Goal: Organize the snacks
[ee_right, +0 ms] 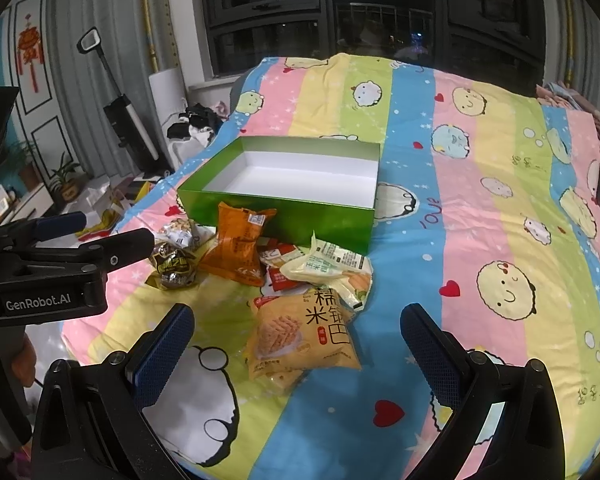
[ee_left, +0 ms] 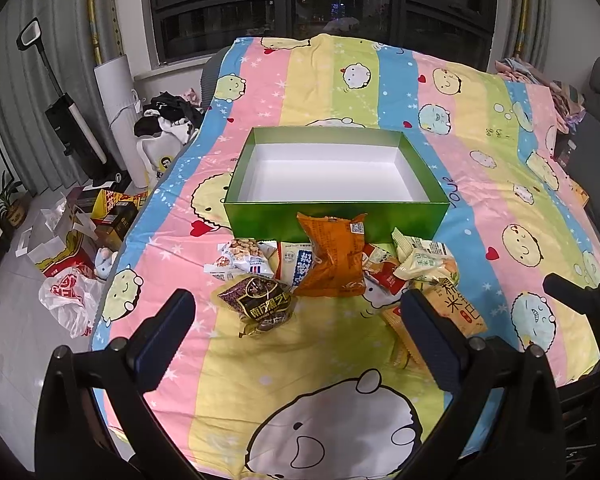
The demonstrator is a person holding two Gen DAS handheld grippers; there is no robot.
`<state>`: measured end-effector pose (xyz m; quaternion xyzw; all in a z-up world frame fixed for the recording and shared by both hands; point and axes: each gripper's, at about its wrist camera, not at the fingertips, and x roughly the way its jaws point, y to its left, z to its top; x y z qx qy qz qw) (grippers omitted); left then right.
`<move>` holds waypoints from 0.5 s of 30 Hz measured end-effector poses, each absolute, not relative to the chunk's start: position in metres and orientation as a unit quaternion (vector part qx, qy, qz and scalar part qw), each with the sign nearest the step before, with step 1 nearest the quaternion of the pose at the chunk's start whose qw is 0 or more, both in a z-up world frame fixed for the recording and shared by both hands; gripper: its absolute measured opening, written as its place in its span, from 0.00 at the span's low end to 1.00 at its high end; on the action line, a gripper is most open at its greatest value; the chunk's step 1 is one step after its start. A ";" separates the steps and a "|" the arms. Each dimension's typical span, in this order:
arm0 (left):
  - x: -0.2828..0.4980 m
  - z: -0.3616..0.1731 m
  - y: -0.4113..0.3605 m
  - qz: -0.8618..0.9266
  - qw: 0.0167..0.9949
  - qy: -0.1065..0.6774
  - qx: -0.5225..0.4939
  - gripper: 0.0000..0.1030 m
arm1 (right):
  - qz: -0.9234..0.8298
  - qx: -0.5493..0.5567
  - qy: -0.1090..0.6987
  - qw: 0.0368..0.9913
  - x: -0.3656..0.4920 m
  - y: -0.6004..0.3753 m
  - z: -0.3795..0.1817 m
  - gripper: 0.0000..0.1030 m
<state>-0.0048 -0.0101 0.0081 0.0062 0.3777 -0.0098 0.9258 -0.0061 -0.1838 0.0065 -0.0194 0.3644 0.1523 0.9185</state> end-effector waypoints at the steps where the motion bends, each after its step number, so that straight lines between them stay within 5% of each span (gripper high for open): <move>1: -0.005 0.008 -0.010 -0.010 0.926 0.378 0.006 1.00 | 0.153 -0.019 0.365 0.918 -0.006 -0.184 0.006 1.00; 15: -0.001 0.002 -0.016 -0.027 0.921 0.388 -0.004 1.00 | 0.157 -0.015 0.371 0.915 -0.005 -0.189 -0.002 1.00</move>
